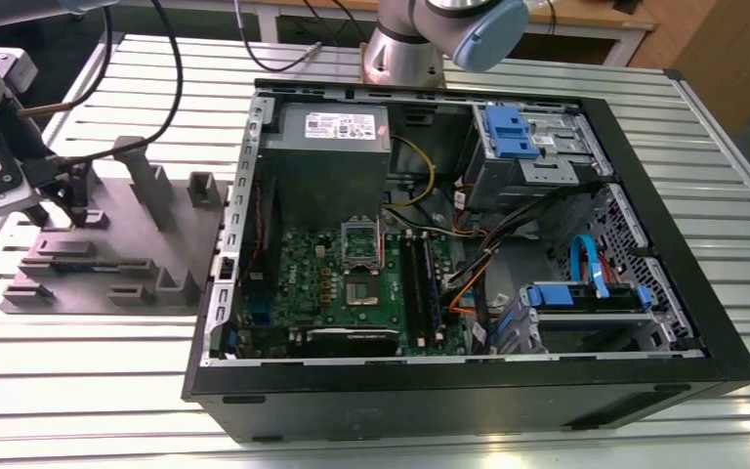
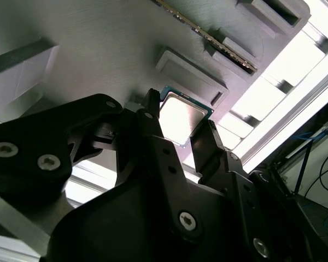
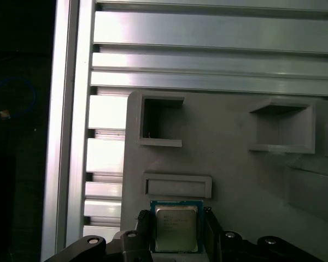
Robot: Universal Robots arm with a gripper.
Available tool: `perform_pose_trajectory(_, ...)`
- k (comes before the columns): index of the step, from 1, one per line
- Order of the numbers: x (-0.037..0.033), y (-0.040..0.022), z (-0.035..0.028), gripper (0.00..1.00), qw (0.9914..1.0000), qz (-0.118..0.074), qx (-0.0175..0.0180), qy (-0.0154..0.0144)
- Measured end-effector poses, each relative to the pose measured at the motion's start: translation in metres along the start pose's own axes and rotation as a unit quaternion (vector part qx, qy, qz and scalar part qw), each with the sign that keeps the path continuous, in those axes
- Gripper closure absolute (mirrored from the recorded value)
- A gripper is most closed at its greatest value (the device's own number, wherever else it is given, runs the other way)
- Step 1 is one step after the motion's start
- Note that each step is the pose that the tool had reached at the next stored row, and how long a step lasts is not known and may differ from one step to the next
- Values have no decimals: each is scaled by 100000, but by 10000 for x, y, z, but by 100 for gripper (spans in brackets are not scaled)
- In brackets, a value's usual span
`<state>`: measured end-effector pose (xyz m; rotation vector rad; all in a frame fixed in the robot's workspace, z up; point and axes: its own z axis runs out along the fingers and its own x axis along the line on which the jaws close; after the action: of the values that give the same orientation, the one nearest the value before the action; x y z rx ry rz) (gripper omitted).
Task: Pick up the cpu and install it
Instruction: 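Pick up the cpu and move it towards the insertion slot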
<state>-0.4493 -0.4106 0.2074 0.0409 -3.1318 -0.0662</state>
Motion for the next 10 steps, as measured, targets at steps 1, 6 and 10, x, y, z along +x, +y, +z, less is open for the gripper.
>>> perform_pose_trajectory(1, 0, 0, -2, 53, 100000, -1, -2, -3)
perform_pose_trajectory(6, 0, 1, -16, 53, 100000, -2, 1, 4)
perform_pose_trajectory(10, 0, 1, -26, 53, 100000, 1, 1, 0)
